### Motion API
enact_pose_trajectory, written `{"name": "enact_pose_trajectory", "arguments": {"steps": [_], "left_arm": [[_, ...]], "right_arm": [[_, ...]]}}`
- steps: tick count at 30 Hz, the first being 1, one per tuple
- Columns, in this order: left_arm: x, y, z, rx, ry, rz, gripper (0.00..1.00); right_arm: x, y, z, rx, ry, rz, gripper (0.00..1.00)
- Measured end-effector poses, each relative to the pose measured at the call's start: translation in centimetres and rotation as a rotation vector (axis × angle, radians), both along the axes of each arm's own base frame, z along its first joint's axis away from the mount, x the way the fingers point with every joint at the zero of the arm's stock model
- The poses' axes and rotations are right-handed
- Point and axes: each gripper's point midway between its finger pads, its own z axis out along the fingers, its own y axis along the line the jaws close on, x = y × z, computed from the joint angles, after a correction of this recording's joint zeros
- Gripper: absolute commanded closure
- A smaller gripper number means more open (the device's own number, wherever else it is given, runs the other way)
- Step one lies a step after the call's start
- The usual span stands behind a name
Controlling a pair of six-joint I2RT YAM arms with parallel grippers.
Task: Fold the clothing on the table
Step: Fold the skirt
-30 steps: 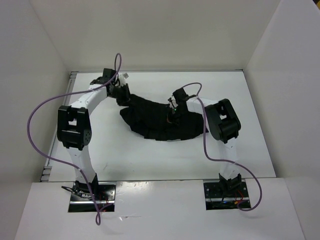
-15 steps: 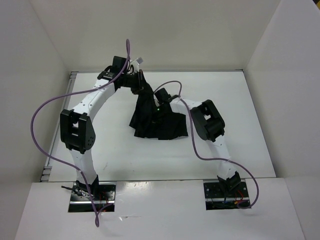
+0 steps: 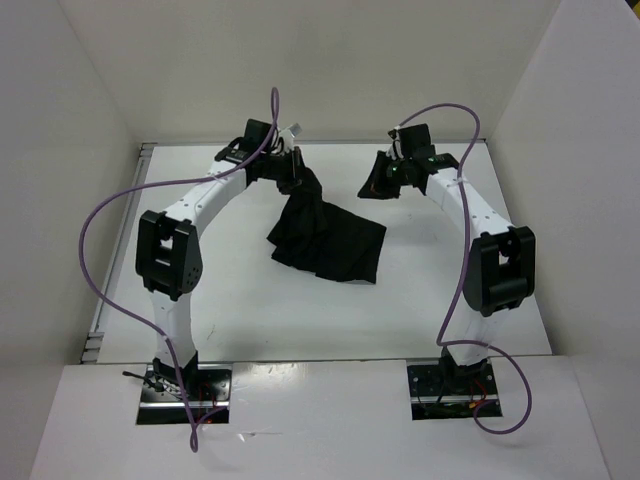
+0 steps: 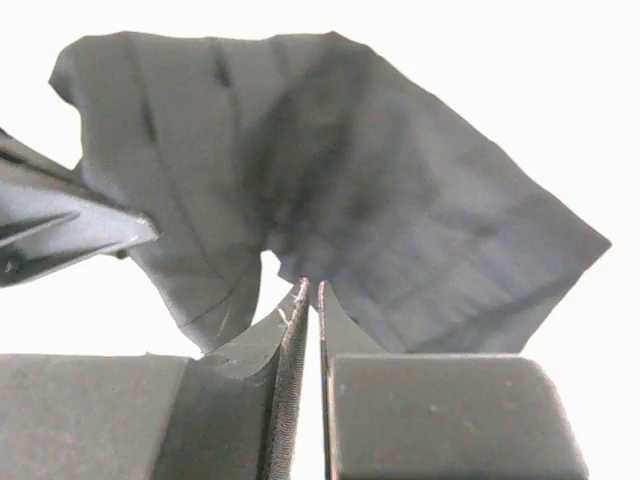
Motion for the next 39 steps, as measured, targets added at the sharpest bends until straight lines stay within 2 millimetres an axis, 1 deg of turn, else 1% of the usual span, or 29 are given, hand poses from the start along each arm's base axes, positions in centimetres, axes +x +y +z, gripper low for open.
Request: {"name": "enact_pose_trajectory", "arguments": {"steps": [2, 3, 5, 8, 9, 11, 14, 16, 19, 23, 26, 28, 34, 39], "left_arm": [[-0.1, -0.9, -1.0, 0.006, 0.024, -0.008, 1.00], [-0.1, -1.4, -1.5, 0.010, 0.032, -0.013, 1.00], [-0.3, -2.4, -2.4, 0.018, 0.045, -0.028, 1.00], [-0.8, -4.1, -3.2, 0.025, 0.053, -0.058, 1.00], [-1.1, -4.6, -3.4, 0.026, 0.057, -0.067, 1.00], [-1.6, -5.5, -3.5, 0.022, 0.067, -0.077, 1.00], [-2.4, -6.7, -3.5, 0.015, 0.066, -0.102, 1.00], [-2.8, -7.3, -3.6, 0.015, 0.066, -0.117, 1.00], [-3.4, -8.3, -4.3, 0.019, 0.073, -0.139, 1.00], [-4.6, -10.0, -6.4, 0.037, 0.105, -0.176, 1.00], [-5.7, -11.1, -7.9, 0.053, 0.131, -0.204, 1.00], [-6.5, -11.8, -8.5, 0.061, 0.143, -0.224, 1.00], [-8.0, -13.2, -8.8, 0.066, 0.147, -0.263, 1.00], [-9.1, -13.9, -8.9, 0.071, 0.153, -0.285, 1.00]], "right_arm": [[0.0, -1.4, -0.6, -0.053, 0.015, -0.048, 0.88], [-0.1, -2.0, -1.5, -0.076, 0.033, -0.065, 0.88], [-1.3, -3.3, -4.4, -0.123, 0.104, -0.094, 0.89], [-4.4, -5.3, -9.2, -0.200, 0.255, -0.134, 0.90], [-5.2, -6.0, -10.5, -0.223, 0.298, -0.146, 0.90], [-6.3, -6.9, -12.2, -0.254, 0.356, -0.165, 0.90], [-6.9, -7.9, -13.8, -0.298, 0.392, -0.185, 0.90], [-7.1, -8.4, -14.5, -0.326, 0.404, -0.197, 0.90], [-7.3, -8.8, -15.5, -0.355, 0.425, -0.206, 0.90], [-7.6, -8.9, -17.1, -0.373, 0.467, -0.208, 0.91], [-7.6, -8.7, -17.1, -0.373, 0.468, -0.204, 0.91], [-7.7, -8.4, -17.2, -0.366, 0.471, -0.196, 0.91], [-7.6, -6.8, -17.2, -0.311, 0.486, -0.158, 0.91], [-7.0, -5.5, -17.2, -0.269, 0.498, -0.134, 0.91]]}}
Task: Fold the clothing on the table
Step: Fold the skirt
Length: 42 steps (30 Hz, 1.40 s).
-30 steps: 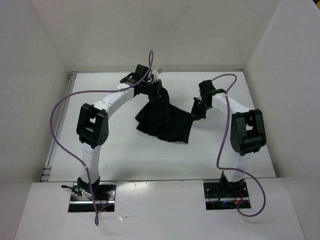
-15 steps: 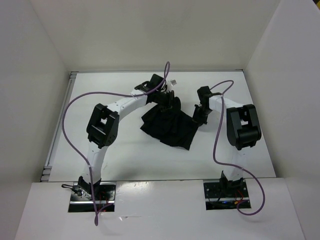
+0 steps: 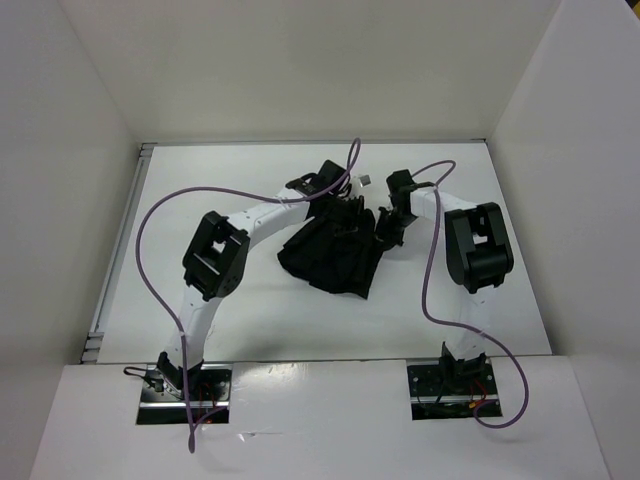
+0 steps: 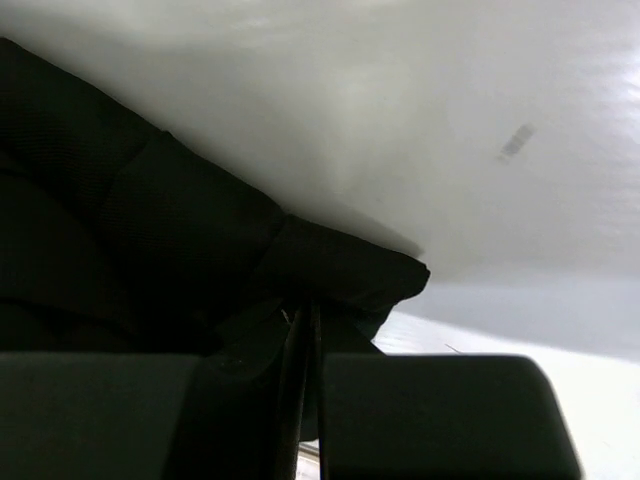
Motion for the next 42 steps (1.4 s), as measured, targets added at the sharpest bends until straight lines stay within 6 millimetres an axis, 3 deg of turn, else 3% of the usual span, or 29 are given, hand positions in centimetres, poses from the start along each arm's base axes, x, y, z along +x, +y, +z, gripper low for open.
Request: {"name": "enact_pose_trajectory", "arguments": {"steps": [6, 7, 10, 12, 18, 21, 24, 28, 31, 33, 36, 38, 40, 42], "left_arm": [[-0.9, 0.1, -0.5, 0.032, 0.020, -0.012, 1.00], [-1.0, 0.2, -0.7, 0.040, 0.024, -0.012, 0.93], [-1.6, 0.6, -1.1, 0.061, 0.036, -0.027, 0.57], [-2.2, 0.5, -1.3, 0.066, 0.044, -0.045, 0.45], [-4.5, -0.6, -0.8, 0.041, 0.094, -0.104, 0.36], [-4.9, -1.0, 0.4, 0.031, 0.097, -0.118, 0.35], [-4.7, -1.2, 3.9, -0.009, 0.050, -0.121, 0.34], [-3.1, 0.1, 11.6, -0.102, -0.097, -0.084, 0.34], [-0.5, 3.2, 16.8, -0.127, -0.261, -0.001, 0.34], [1.7, 5.6, 18.5, -0.102, -0.351, 0.077, 0.34], [4.6, 8.7, 16.9, -0.019, -0.405, 0.183, 0.36], [5.6, 10.2, 13.2, 0.069, -0.375, 0.225, 0.41], [6.1, 11.1, 9.1, 0.149, -0.326, 0.243, 0.44], [6.4, 12.1, 4.5, 0.226, -0.259, 0.254, 0.47]], "right_arm": [[0.6, 0.7, 0.1, 0.019, -0.004, 0.010, 0.91], [0.6, 0.8, 0.1, 0.019, -0.005, 0.011, 0.91], [0.6, 0.8, 0.1, 0.020, -0.005, 0.012, 0.91], [0.7, 0.9, 0.1, 0.020, -0.005, 0.012, 0.91], [0.7, 0.9, 0.1, 0.017, -0.007, 0.012, 0.93], [0.8, 0.9, 0.2, 0.013, -0.011, 0.009, 0.93], [1.2, 0.2, 0.4, -0.023, -0.032, -0.014, 0.93], [2.4, -2.5, 2.0, -0.130, -0.100, -0.081, 0.93], [3.1, -5.6, 5.6, -0.218, -0.186, -0.163, 0.93], [3.9, -7.2, 9.3, -0.253, -0.273, -0.217, 0.91], [4.9, -7.4, 15.1, -0.238, -0.413, -0.248, 0.91], [5.2, -6.0, 17.9, -0.198, -0.485, -0.225, 0.89], [5.1, -3.9, 19.3, -0.144, -0.523, -0.177, 0.89], [4.7, -1.7, 19.2, -0.085, -0.517, -0.122, 0.89]]}}
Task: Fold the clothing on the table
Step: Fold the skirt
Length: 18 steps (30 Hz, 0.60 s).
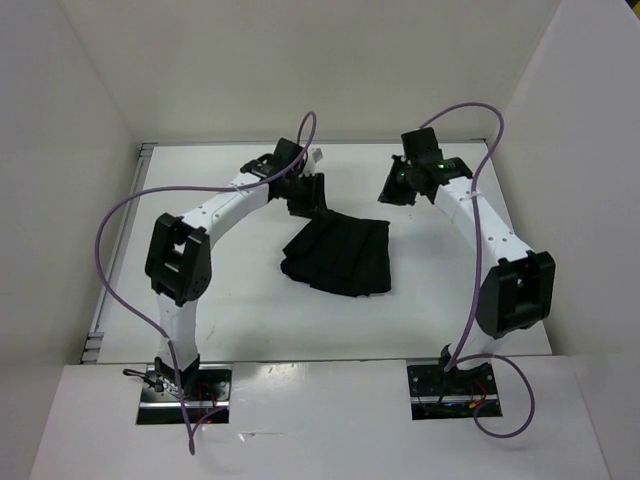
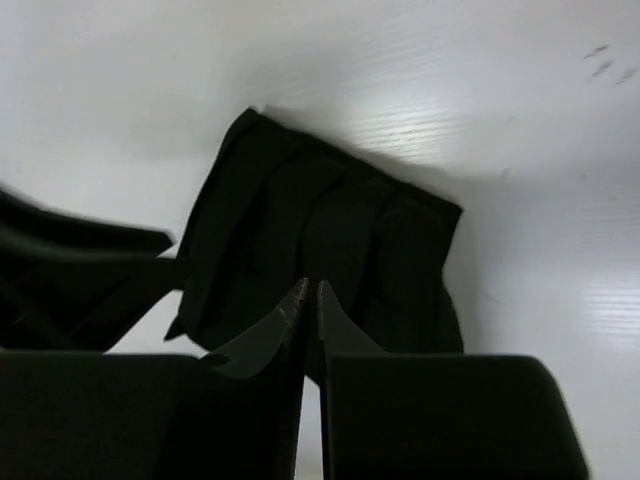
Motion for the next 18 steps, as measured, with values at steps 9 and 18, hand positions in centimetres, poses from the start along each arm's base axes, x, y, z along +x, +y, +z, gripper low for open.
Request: {"name": "enact_pose_trajectory", "arguments": {"steps": [9, 18], "left_arm": [[-1.8, 2.5, -8.7, 0.089, 0.171, 0.034, 0.49], [-6.7, 3.6, -10.5, 0.063, 0.240, 0.001, 0.49]], "right_arm": [[-2.5, 1.8, -13.3, 0.025, 0.321, 0.077, 0.89], [-2.5, -2.2, -18.6, 0.042, 0.437, -0.024, 0.91]]}}
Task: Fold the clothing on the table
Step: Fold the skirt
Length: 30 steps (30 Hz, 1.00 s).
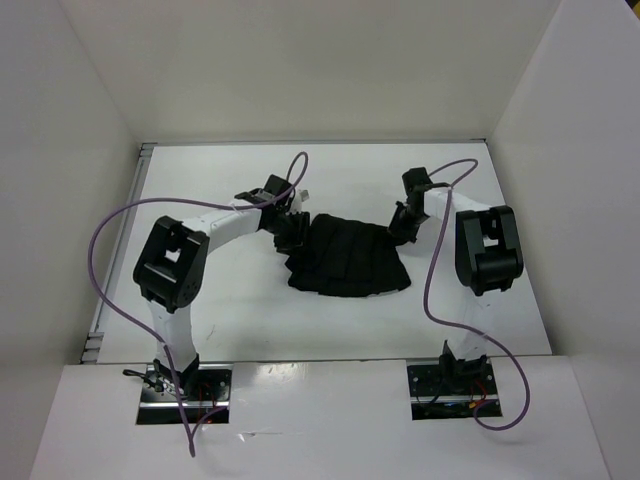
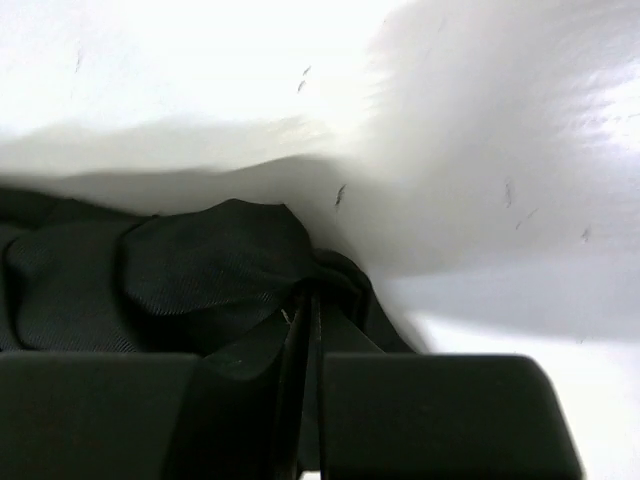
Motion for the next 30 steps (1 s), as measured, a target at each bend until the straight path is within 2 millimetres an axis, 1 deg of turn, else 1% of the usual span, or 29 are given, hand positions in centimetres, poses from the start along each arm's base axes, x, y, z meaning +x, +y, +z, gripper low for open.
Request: {"name": "enact_pose_trajectory", "arguments": {"steps": [1, 4, 6, 7, 8, 9, 10, 11, 12, 13, 14, 16, 18, 19, 20, 21, 22, 23, 24, 26, 28, 30], "left_arm": [[-0.4, -0.1, -0.2, -0.004, 0.008, -0.005, 0.49], [-1.2, -0.5, -0.8, -0.009, 0.023, -0.025, 0.51], [-1.5, -0.7, -1.1, -0.010, 0.034, -0.033, 0.51], [-1.6, -0.8, -1.1, -0.009, 0.036, -0.035, 0.51], [-1.6, -0.8, -1.1, -0.007, 0.039, -0.036, 0.49], [-1.5, -0.8, -0.9, -0.007, 0.039, -0.037, 0.42], [-1.3, -0.9, -0.5, -0.011, 0.031, -0.036, 0.38], [-0.9, -1.0, 0.1, -0.017, 0.018, -0.035, 0.33], [-0.4, -1.1, 1.1, -0.027, -0.003, -0.032, 0.30], [0.1, -1.1, 2.3, -0.038, -0.030, -0.029, 0.24], [0.6, -1.0, 3.8, -0.051, -0.066, -0.021, 0.23], [1.6, -0.7, 7.9, -0.082, -0.166, -0.005, 0.21], [2.2, 0.1, 12.3, -0.117, -0.270, 0.015, 0.20], [2.2, 0.5, 14.0, -0.131, -0.310, 0.025, 0.20], [2.1, 1.1, 15.8, -0.143, -0.354, 0.038, 0.20], [2.0, 1.8, 17.1, -0.148, -0.389, 0.054, 0.20], [1.8, 2.5, 17.9, -0.149, -0.415, 0.070, 0.20], [1.6, 3.2, 18.2, -0.147, -0.430, 0.085, 0.20], [1.3, 3.9, 18.0, -0.137, -0.433, 0.101, 0.20], [0.9, 5.3, 16.3, -0.107, -0.398, 0.129, 0.20], [0.4, 6.4, 13.7, -0.067, -0.342, 0.154, 0.19], [-0.5, 7.3, 11.3, -0.032, -0.281, 0.170, 0.19]], "right_arm": [[0.1, -0.2, -0.3, 0.004, 0.003, -0.005, 0.91], [0.3, -0.2, -0.2, 0.032, 0.001, -0.003, 0.91], [0.5, 0.1, 0.1, 0.049, -0.008, 0.010, 0.90], [0.5, 0.3, 0.6, 0.060, -0.016, 0.017, 0.90], [0.5, 0.4, 1.2, 0.068, -0.029, 0.025, 0.86], [0.6, 0.5, 2.3, 0.078, -0.049, 0.030, 0.84], [0.6, 0.7, 3.7, 0.087, -0.078, 0.036, 0.80], [0.8, 0.7, 5.6, 0.094, -0.124, 0.041, 0.68], [1.0, 0.7, 7.6, 0.099, -0.175, 0.043, 0.65], [1.1, 0.7, 9.9, 0.103, -0.237, 0.048, 0.63], [1.0, 0.6, 12.5, 0.106, -0.306, 0.051, 0.62], [0.3, 0.1, 17.2, 0.104, -0.433, 0.047, 0.55], [-1.0, -0.6, 20.9, 0.098, -0.532, 0.039, 0.50], [-1.6, -1.0, 22.2, 0.093, -0.571, 0.030, 0.48], [-2.2, -1.5, 23.1, 0.085, -0.601, 0.019, 0.45], [-2.9, -2.1, 23.6, 0.075, -0.620, 0.005, 0.42], [-3.6, -2.8, 23.7, 0.062, -0.626, -0.010, 0.36], [-4.2, -3.5, 23.4, 0.049, -0.620, -0.025, 0.36], [-4.9, -4.0, 22.9, 0.037, -0.607, -0.036, 0.36], [-6.0, -5.0, 21.2, 0.019, -0.559, -0.059, 0.35], [-7.1, -5.6, 19.3, 0.009, -0.496, -0.069, 0.35], [-8.0, -5.8, 17.5, 0.003, -0.440, -0.071, 0.35]]}}
